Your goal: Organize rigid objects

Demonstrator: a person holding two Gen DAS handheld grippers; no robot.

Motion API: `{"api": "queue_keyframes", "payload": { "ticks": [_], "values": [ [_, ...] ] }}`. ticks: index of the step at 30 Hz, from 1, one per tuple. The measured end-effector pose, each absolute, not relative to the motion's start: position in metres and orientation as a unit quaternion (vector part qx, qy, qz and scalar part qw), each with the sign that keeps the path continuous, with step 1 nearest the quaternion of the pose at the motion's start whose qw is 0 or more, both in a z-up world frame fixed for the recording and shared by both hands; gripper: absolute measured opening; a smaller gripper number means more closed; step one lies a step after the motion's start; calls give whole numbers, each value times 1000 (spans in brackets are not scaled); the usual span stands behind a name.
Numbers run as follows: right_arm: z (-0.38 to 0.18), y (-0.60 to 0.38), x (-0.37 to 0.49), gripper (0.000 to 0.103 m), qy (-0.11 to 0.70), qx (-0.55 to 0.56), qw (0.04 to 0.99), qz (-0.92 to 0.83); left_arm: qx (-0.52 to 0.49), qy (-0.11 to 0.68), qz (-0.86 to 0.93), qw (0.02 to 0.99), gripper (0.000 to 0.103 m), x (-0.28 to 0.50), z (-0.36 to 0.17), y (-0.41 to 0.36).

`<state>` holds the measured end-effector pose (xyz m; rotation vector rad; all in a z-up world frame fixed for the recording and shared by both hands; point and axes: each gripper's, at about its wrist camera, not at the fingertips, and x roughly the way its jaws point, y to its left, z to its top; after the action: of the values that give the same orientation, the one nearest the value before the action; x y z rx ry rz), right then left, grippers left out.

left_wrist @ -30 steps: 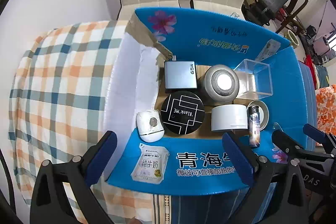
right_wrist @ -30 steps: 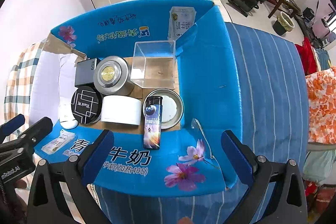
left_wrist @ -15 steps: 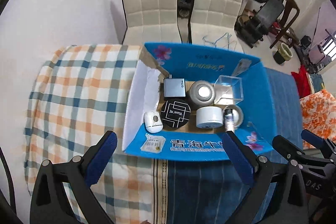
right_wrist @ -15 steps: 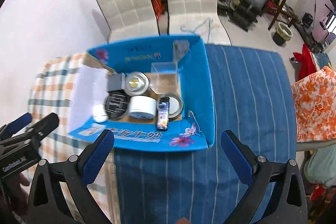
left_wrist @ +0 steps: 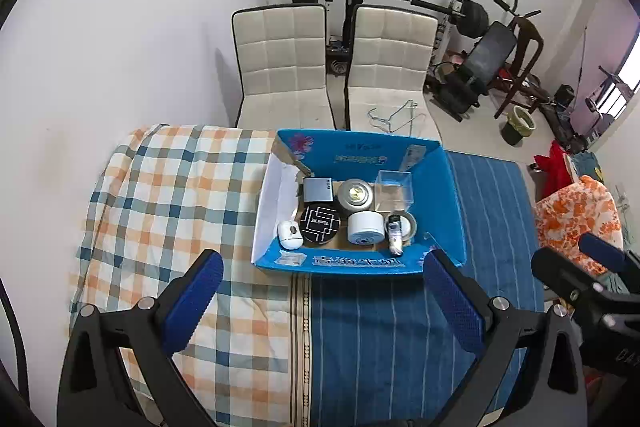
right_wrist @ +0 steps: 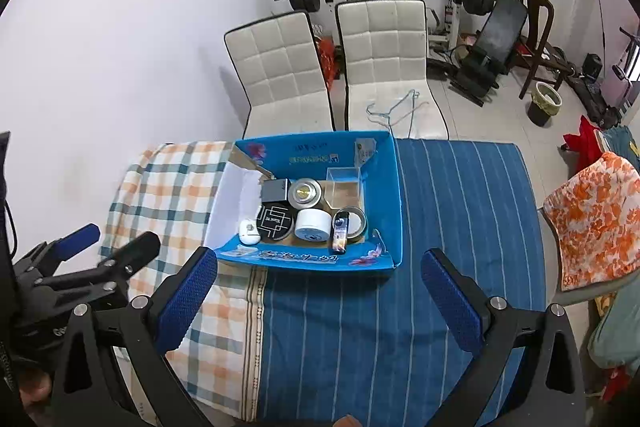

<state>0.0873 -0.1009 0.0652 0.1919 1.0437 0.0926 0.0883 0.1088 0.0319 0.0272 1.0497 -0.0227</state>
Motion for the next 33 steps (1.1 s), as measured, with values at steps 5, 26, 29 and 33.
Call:
{"api": "queue_keyframes", "payload": {
  "ticks": [5,26,29,33],
  "values": [
    [78,-104,77,103,491,88,866,40,20,497,-7,868,103,78,42,107],
    [78,-103,77,103,482,46,875,-9,29,475,16,880,103,67,57,114],
    [74,-103,79,103,485,43,873,-12,30,472,20,881,103,66,57,114],
    [74,-102,79,103,486,40,873,-15,33,471,25,881,103,67,56,114]
  ]
}}
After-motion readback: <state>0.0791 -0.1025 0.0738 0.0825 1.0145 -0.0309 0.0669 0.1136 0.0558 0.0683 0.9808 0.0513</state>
